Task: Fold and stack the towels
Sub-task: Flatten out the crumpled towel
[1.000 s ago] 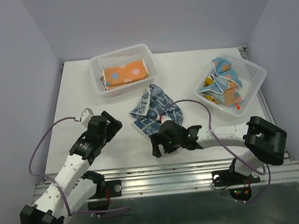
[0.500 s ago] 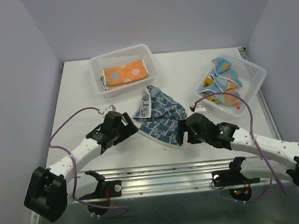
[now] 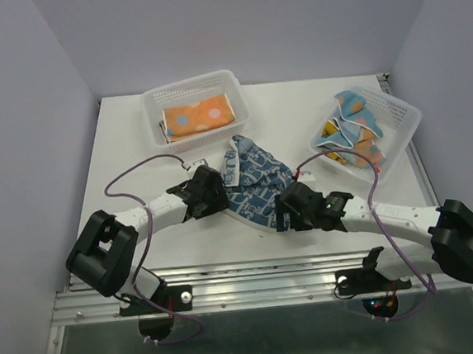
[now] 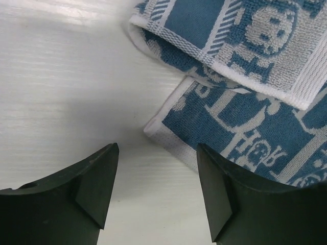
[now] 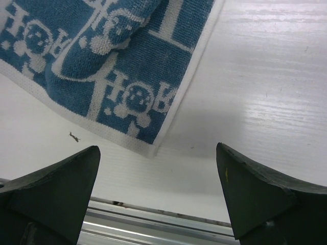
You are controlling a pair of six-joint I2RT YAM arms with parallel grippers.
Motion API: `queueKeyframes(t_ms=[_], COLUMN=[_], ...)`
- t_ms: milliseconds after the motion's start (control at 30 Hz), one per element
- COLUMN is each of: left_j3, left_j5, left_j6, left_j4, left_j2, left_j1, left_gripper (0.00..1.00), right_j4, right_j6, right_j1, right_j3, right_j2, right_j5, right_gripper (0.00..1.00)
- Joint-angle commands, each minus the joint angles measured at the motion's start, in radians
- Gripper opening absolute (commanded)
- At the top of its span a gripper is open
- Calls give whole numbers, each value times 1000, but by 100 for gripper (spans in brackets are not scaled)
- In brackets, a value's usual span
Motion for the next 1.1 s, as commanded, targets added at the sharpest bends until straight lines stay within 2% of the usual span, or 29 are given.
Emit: queueKeyframes(t_ms=[0, 200, 333, 367, 400, 433, 467, 533, 567, 667, 767, 800, 867, 1067], left_j3=[50, 122, 138, 136, 135, 126, 122, 115, 113, 104, 92, 89, 73, 24], left_j5=[-59, -194, -197, -196, -194, -194, -193, -197, -193, -180, -174, -174, -173, -170], left_j6=[16, -65, -82, -88, -96, -110, -113, -121, -127, -136, -159, -170, -185, -256], left_j4=[-44, -171, -185, -186, -191, -191, -193, -191, -193, -179, -170, -168, -170, -167], left_j2=[51, 144, 186, 190, 195, 200, 201, 206, 203, 178, 135, 114, 92, 23], left_j1=[-28, -76, -117, -122, -127, -128, -130, -130, -130, -136, -151, -154, -160, -170], left_gripper=[68, 59, 52, 47, 36, 32, 19, 3, 0, 0, 0, 0, 0, 0], right_j4=[70, 87, 88, 87, 81, 80, 82, 82, 77, 36, 24, 31, 42, 9], right_j6=[14, 8, 6, 6, 8, 8, 8, 10, 3, 31, 68, 69, 91, 141], right_j1=[-3, -3, -3, -3, -3, -3, -3, -3, -3, -3, 0, 4, 16, 49], right_j3=[19, -1, -9, -10, -10, -10, -12, -13, -12, 1, 13, 16, 21, 47], right_j2=[-10, -29, -38, -41, -41, -43, -43, -40, -29, 2, 52, 69, 89, 183], right_j5=[29, 37, 43, 43, 43, 38, 31, 20, 15, 38, 54, 50, 49, 81], right_gripper=[100, 100, 100, 100, 100, 100, 100, 100, 100, 100, 94, 88, 83, 73])
